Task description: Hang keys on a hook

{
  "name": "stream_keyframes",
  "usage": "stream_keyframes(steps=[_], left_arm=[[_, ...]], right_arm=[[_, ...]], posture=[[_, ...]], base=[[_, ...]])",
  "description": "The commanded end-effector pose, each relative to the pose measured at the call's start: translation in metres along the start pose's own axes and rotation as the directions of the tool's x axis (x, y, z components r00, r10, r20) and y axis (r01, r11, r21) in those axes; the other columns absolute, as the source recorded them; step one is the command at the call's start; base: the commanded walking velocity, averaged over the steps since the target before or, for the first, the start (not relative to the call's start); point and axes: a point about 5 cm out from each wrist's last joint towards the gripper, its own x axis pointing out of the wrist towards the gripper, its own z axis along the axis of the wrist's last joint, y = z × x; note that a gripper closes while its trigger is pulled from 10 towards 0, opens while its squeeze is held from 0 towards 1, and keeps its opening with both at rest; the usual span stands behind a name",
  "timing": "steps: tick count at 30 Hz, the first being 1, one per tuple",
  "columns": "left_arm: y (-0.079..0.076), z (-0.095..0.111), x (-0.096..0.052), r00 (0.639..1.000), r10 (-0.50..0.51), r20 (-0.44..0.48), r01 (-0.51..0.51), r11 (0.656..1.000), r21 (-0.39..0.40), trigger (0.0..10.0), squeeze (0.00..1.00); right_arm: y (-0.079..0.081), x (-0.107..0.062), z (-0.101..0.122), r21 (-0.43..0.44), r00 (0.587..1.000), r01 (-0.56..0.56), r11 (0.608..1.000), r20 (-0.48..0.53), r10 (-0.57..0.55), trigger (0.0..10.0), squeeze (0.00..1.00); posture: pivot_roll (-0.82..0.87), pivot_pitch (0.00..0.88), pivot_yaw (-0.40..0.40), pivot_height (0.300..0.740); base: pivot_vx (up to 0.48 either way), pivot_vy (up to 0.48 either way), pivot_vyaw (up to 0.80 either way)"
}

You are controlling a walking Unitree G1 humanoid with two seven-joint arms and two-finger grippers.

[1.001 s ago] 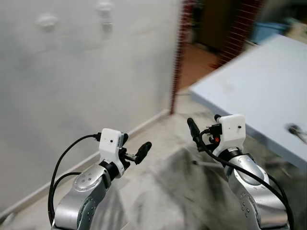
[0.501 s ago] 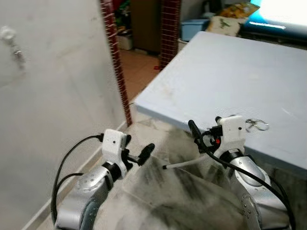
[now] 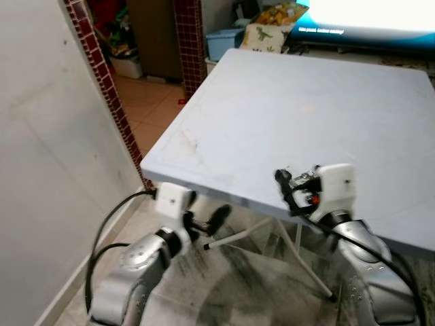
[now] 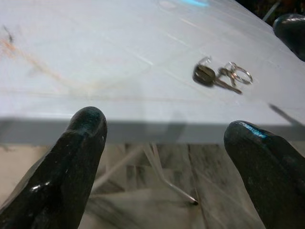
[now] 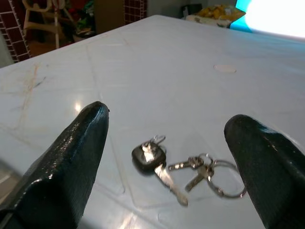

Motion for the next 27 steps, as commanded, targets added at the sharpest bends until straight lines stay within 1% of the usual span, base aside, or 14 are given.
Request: stream_keyframes(steps=[1,5,7,8,9,12,14,18,20,21,23,27], left_arm=[[0.009,-0.002,-0.005,0.999,0.038,-0.015,-0.038,0.999,0.005,10.0,0.00],[0.008,-0.003,-0.005,0.999,0.040,-0.021,-0.040,0.999,-0.003,10.0,0.00],[0.007,-0.004,-0.005,0.999,0.023,-0.031,-0.023,1.000,-0.005,10.0,0.00],[0.006,-0.004,-0.005,0.999,0.007,-0.035,-0.007,1.000,-0.006,10.0,0.00],[0.004,-0.006,-0.005,0.998,-0.027,-0.059,0.027,1.000,0.000,10.0,0.00],[0.001,-0.007,-0.006,0.993,-0.074,-0.088,0.075,0.997,0.005,10.0,0.00],[0.000,-0.008,-0.007,0.990,-0.094,-0.104,0.095,0.995,0.011,10.0,0.00],[0.001,-0.006,-0.008,0.990,-0.097,-0.105,0.099,0.995,0.014,10.0,0.00],[0.001,-0.004,-0.009,0.989,-0.105,-0.106,0.108,0.994,0.017,10.0,0.00],[0.001,-0.004,-0.009,0.988,-0.107,-0.108,0.109,0.994,0.017,10.0,0.00],[0.005,0.002,-0.009,0.994,-0.079,-0.071,0.083,0.995,0.049,10.0,0.00],[0.006,0.004,-0.008,0.995,-0.073,-0.062,0.076,0.996,0.042,10.0,0.00]], right_arm=[[0.011,0.001,0.003,0.003,0.999,-0.036,0.999,0.014,0.036,10.0,0.00],[0.011,0.001,0.002,0.002,0.999,-0.039,0.999,-0.002,0.039,10.0,0.00],[0.010,0.001,0.000,-0.001,0.999,-0.034,0.999,-0.017,0.034,10.0,0.00],[0.009,0.001,-0.002,-0.001,0.999,-0.031,1.000,-0.029,0.031,10.0,0.00],[0.007,0.001,-0.003,0.011,0.999,-0.020,1.000,-0.038,0.021,10.0,0.00],[0.005,0.003,-0.004,0.023,0.999,0.003,1.000,-0.050,-0.002,10.0,0.00],[0.002,0.005,-0.005,0.007,0.998,0.016,1.000,-0.054,-0.016,10.0,0.00],[-0.004,0.010,-0.006,-0.020,0.995,0.063,0.998,-0.074,-0.064,10.0,0.00],[-0.015,0.014,-0.009,-0.036,0.985,0.133,0.990,-0.102,-0.136,10.0,0.00],[-0.016,0.015,-0.010,-0.041,0.983,0.143,0.989,-0.108,-0.147,10.0,0.00],[-0.022,0.018,-0.010,-0.022,0.976,0.181,0.983,-0.116,-0.182,10.0,0.00],[-0.027,0.023,-0.013,0.016,0.967,0.220,0.975,-0.135,-0.216,10.0,0.00]], posture=[[-0.09,0.086,0.037,0.740],[-0.09,0.084,0.035,0.740],[-0.09,0.085,0.035,0.740],[-0.09,0.085,0.035,0.740],[-0.09,0.085,0.035,0.740],[-0.09,0.085,0.035,0.740],[-0.09,0.085,0.035,0.740],[-0.08,0.092,0.047,0.740],[-0.08,0.095,0.054,0.740],[-0.08,0.096,0.056,0.740],[-0.08,0.097,0.064,0.740],[-0.08,0.100,0.075,0.740]], base=[[0.000,0.000,0.00],[0.000,0.000,0.00],[0.000,0.000,0.00],[0.000,0.000,0.00],[0.000,0.000,0.00],[0.000,0.000,0.00],[0.000,0.000,0.00],[0.000,0.000,0.00],[0.000,0.000,0.00],[0.000,0.000,0.00],[0.000,0.000,0.00],[0.000,0.000,0.00]])
